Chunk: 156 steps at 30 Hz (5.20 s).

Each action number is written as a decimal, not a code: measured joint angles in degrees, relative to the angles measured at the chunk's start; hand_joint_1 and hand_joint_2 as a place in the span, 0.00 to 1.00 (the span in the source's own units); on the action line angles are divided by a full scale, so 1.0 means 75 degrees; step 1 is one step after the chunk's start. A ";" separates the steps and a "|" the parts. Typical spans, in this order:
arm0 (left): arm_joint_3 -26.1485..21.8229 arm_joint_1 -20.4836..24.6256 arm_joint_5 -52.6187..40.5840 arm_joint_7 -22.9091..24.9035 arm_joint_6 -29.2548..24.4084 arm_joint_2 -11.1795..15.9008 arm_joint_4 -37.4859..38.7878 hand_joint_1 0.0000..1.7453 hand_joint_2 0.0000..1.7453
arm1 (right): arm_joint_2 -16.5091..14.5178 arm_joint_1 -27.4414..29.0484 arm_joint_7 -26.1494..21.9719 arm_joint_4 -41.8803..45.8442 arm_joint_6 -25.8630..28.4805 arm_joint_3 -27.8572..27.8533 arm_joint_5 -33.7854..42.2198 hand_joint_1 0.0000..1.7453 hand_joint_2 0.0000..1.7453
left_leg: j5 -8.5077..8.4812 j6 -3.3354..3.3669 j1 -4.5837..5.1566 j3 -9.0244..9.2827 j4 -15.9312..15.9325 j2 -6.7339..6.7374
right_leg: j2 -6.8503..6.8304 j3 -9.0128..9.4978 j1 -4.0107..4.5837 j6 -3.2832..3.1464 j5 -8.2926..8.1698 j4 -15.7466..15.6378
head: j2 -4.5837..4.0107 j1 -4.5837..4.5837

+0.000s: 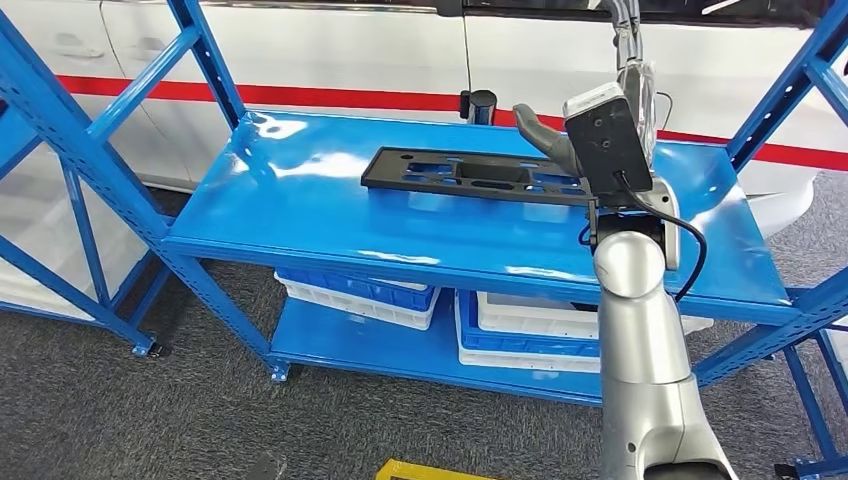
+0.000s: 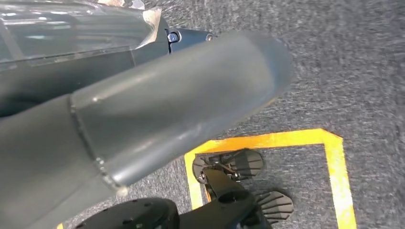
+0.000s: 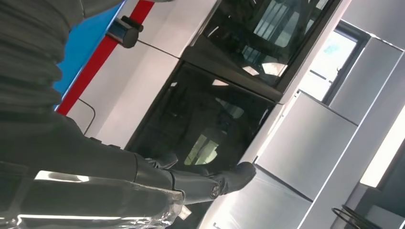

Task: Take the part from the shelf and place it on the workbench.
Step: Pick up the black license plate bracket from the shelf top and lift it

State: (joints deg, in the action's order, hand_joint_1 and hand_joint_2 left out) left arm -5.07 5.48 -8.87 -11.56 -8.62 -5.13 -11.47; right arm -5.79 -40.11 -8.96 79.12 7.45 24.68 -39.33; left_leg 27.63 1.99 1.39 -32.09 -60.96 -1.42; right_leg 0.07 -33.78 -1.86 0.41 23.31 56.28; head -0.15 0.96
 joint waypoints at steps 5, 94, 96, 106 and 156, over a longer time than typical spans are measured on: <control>0.0003 -0.0012 -0.0008 -0.0023 0.0021 -0.0019 0.0003 0.00 0.00 | -0.0013 0.0019 -0.0001 -0.0007 -0.0005 0.0028 0.0004 0.00 1.00 | 0.0564 -0.0307 -0.0281 -0.1185 -0.1502 0.0107 | -0.0009 0.0101 -0.0018 -0.0089 0.0138 -0.0003 | 0.0000 0.0029; 0.0128 0.0531 -0.1174 0.0179 0.0077 -0.0865 0.0038 0.00 0.00 | 0.0485 -0.0106 0.4122 -0.6276 0.2629 0.1016 -0.6783 1.00 1.00 | -0.0197 0.0050 -0.0016 0.0018 0.0634 0.0032 | 0.0031 -0.0135 0.0162 0.0036 0.0085 0.0073 | 0.0000 -0.0024; 0.0146 0.0617 -0.1259 0.0063 0.0017 -0.0884 0.0036 0.00 0.00 | 0.0567 0.0004 0.4109 -0.6062 0.2646 0.0981 -0.6787 1.00 1.00 | -0.0196 0.0052 -0.0016 0.0028 0.0635 0.0033 | 0.0032 -0.0126 0.0162 0.0036 0.0085 0.0073 | 0.0000 -0.0025; 0.0321 0.0799 -0.1586 -0.1188 -0.0835 -0.0896 -0.0040 0.00 0.00 | 0.0929 0.0863 0.3732 -0.4570 0.2514 0.0523 -0.6773 1.00 1.00 | -0.0196 0.0052 -0.0015 0.0027 0.0632 0.0032 | 0.0030 -0.0123 0.0161 0.0036 0.0085 0.0072 | 0.0000 -0.0025; -0.1635 -0.0016 0.0389 0.0082 0.0108 -0.0500 0.0032 0.00 0.00 | 0.1502 0.2629 -0.1108 0.2373 0.0450 -0.0262 0.3227 1.00 1.00 | -0.0359 0.0312 -0.0073 0.0102 0.0809 0.0100 | 0.0038 -0.0741 0.0159 0.0042 0.0866 0.1528 | 0.0000 -0.0045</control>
State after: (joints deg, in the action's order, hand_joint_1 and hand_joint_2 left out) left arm -17.33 5.36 -5.96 -10.95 -7.82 -8.88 -11.23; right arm 5.47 -20.39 -17.27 96.92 10.82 22.72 -15.12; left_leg 24.94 4.33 0.85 -31.32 -54.89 -0.66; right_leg 0.35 -39.34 -0.67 0.73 29.80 67.73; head -0.15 0.62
